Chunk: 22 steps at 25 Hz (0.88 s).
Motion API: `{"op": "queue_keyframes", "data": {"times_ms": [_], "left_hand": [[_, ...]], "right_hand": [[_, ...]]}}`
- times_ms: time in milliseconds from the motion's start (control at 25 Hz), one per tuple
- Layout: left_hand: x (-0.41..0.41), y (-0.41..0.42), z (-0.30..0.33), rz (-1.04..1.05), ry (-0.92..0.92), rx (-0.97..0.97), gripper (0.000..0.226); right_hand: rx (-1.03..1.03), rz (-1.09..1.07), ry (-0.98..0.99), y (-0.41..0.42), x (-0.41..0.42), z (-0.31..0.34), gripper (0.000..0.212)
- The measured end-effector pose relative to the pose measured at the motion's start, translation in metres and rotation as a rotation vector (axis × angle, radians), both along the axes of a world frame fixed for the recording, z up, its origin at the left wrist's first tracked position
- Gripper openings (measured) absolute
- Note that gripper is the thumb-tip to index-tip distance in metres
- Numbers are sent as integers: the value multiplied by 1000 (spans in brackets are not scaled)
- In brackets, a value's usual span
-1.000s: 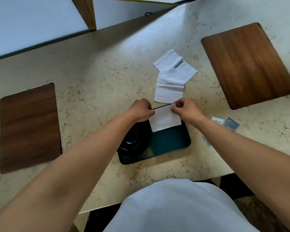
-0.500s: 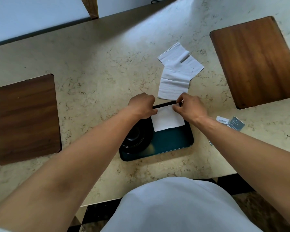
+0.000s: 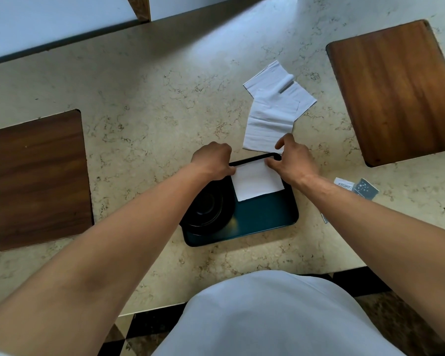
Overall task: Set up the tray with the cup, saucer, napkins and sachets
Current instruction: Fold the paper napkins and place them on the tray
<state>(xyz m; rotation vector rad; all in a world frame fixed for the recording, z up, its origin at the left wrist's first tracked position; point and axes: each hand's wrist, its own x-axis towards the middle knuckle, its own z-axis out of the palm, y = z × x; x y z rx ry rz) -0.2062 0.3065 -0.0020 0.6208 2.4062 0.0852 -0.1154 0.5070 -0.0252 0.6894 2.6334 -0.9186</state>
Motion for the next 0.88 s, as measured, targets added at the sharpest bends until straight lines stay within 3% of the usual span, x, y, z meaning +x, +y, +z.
{"op": "queue_keyframes", "data": {"times_ms": [200, 360, 640, 800, 880], "left_hand": [[-11, 2, 3, 127, -94, 131, 32], [-32, 16, 0, 344, -153, 268, 31], [-61, 57, -14, 672, -186, 444, 42], [-69, 75, -15, 703, -154, 484, 7], [-70, 81, -16, 693, -167, 476, 8]], "right_hand": [[-77, -3, 59, 10, 1, 0, 38], [-119, -192, 114, 25, -17, 0, 27], [-118, -404, 13, 40, -51, -8, 37], [-142, -541, 46, 37, -61, -12, 37], [-166, -605, 88, 34, -62, -16, 35]]}}
